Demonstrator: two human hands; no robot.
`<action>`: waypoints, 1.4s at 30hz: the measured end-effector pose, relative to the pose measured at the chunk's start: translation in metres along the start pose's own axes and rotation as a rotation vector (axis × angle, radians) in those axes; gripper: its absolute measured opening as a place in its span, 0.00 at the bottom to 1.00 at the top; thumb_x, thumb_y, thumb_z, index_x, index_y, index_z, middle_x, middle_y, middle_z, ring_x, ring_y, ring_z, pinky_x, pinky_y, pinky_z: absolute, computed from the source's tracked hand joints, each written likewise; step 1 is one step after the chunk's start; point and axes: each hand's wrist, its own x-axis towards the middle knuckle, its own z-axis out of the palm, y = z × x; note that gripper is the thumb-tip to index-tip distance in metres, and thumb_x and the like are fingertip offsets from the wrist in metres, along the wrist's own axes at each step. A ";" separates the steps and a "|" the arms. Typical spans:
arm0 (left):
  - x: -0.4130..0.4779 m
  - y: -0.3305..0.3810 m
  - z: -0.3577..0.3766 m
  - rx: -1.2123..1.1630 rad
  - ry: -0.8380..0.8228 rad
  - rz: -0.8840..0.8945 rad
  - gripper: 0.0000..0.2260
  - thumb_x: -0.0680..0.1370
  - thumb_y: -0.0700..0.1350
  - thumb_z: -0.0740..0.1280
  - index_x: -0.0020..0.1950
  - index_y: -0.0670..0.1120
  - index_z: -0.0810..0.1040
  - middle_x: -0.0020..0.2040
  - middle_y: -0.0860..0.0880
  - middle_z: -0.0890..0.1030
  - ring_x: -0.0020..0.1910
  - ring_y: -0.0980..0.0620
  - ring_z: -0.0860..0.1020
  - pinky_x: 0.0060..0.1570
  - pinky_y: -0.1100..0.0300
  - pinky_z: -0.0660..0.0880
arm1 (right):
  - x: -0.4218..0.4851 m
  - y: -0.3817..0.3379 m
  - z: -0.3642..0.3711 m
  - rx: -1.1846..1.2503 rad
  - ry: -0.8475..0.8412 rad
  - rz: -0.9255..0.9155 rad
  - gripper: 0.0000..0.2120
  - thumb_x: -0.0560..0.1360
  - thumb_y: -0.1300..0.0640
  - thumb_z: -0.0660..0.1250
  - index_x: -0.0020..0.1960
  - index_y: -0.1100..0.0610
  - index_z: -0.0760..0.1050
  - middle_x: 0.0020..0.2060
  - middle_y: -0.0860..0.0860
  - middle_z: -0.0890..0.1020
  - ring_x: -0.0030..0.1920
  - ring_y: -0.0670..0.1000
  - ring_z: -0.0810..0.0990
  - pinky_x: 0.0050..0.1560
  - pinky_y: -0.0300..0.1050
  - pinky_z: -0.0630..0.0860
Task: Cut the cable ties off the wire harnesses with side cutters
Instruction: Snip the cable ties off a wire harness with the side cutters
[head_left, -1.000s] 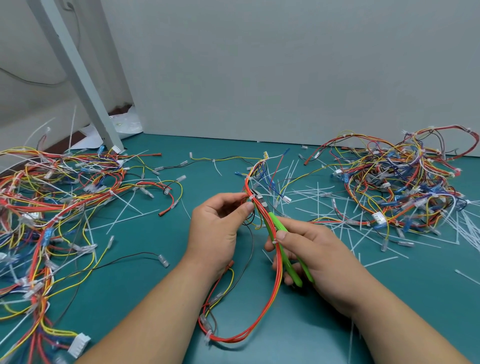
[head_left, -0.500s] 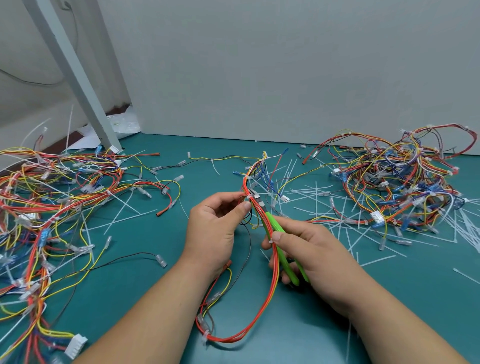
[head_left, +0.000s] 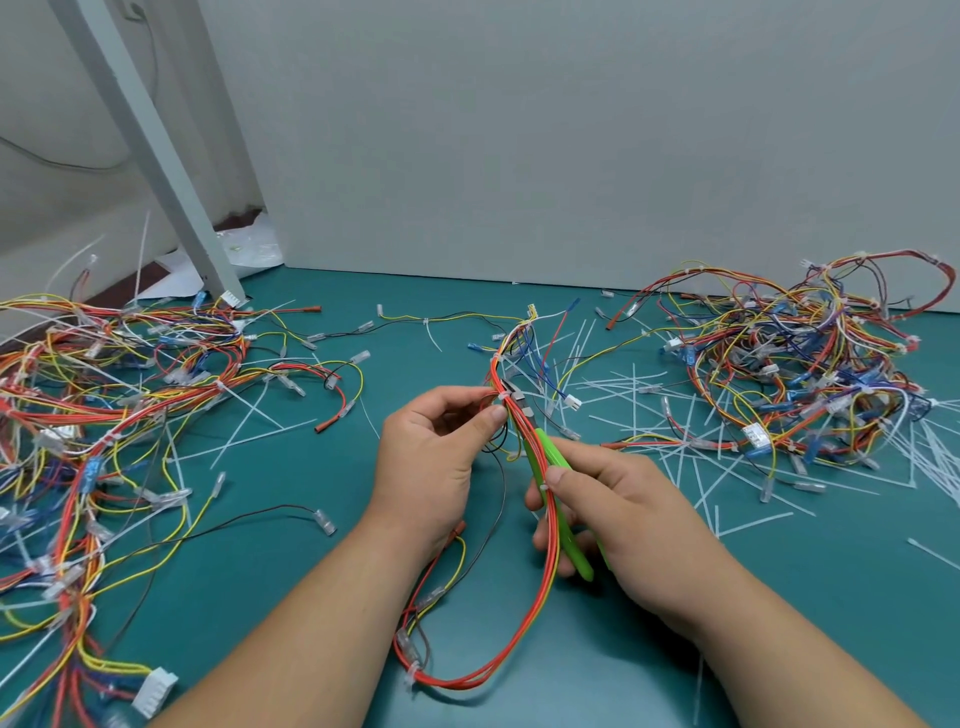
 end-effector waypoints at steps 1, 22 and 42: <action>0.000 0.000 0.000 -0.003 0.000 -0.001 0.08 0.73 0.35 0.75 0.46 0.47 0.86 0.42 0.48 0.86 0.41 0.56 0.82 0.42 0.67 0.77 | 0.000 0.000 0.000 0.006 0.001 -0.004 0.12 0.76 0.49 0.63 0.53 0.48 0.83 0.42 0.58 0.81 0.33 0.60 0.80 0.32 0.50 0.74; 0.001 -0.002 0.000 0.103 -0.042 0.004 0.12 0.72 0.48 0.78 0.32 0.49 0.80 0.36 0.51 0.84 0.38 0.56 0.82 0.39 0.67 0.75 | 0.010 0.002 -0.008 0.554 0.055 0.030 0.24 0.69 0.50 0.69 0.63 0.56 0.81 0.62 0.53 0.83 0.50 0.58 0.84 0.42 0.52 0.76; 0.010 -0.006 -0.001 0.087 0.024 -0.163 0.11 0.65 0.51 0.75 0.42 0.47 0.86 0.37 0.44 0.82 0.35 0.47 0.77 0.42 0.49 0.74 | 0.008 -0.002 -0.005 0.548 0.097 -0.127 0.20 0.72 0.53 0.66 0.62 0.54 0.83 0.54 0.53 0.82 0.52 0.59 0.84 0.40 0.51 0.81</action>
